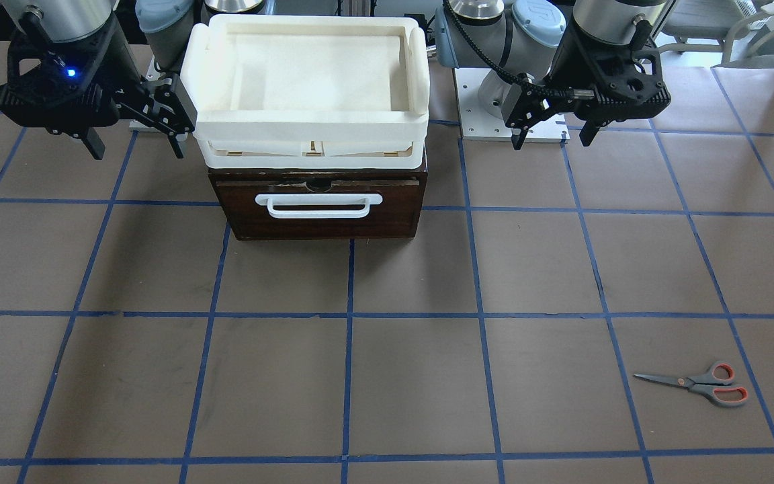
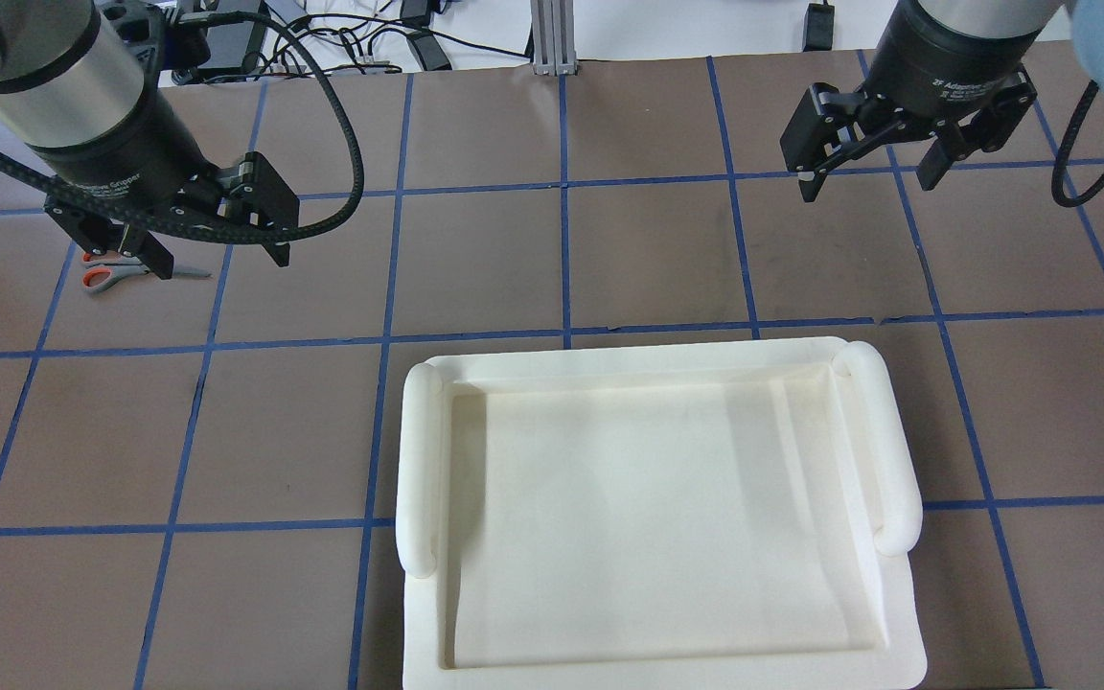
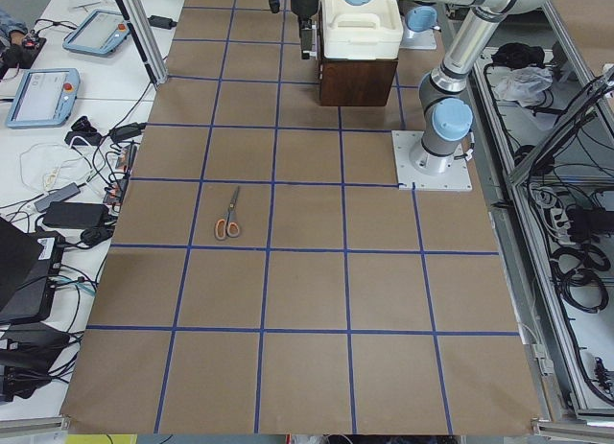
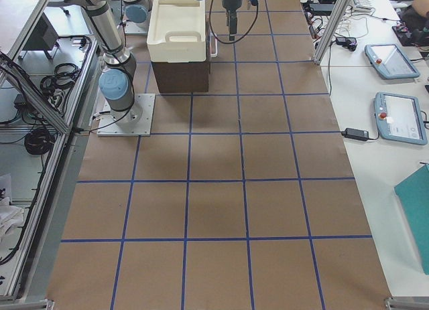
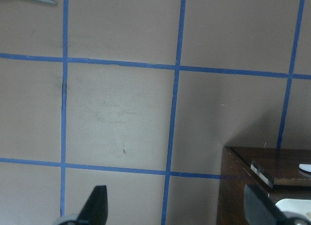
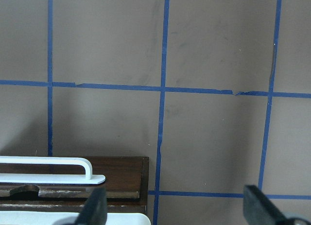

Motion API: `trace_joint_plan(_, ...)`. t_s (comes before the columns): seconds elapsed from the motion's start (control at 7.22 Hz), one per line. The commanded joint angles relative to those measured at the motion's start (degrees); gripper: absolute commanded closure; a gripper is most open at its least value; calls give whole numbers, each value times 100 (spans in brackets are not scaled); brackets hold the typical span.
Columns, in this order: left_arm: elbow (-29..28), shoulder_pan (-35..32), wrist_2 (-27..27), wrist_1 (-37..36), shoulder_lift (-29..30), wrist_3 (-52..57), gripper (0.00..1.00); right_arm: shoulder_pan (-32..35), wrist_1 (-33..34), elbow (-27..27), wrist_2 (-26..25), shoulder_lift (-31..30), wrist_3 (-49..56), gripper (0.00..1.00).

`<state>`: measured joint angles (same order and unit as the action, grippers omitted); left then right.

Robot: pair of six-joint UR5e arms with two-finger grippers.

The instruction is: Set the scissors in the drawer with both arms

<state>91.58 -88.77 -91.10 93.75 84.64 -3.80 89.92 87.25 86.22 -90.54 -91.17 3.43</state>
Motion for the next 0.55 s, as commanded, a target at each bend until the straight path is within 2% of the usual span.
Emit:
trace_joint_plan(0.0, 0, 0, 4, 3, 44, -7, 0, -10, 12, -9, 1, -15, 0, 0)
trace_joint_plan(0.42, 9, 0, 4, 64, 52, 2, 0, -54, 47, -9, -52, 20, 0, 0)
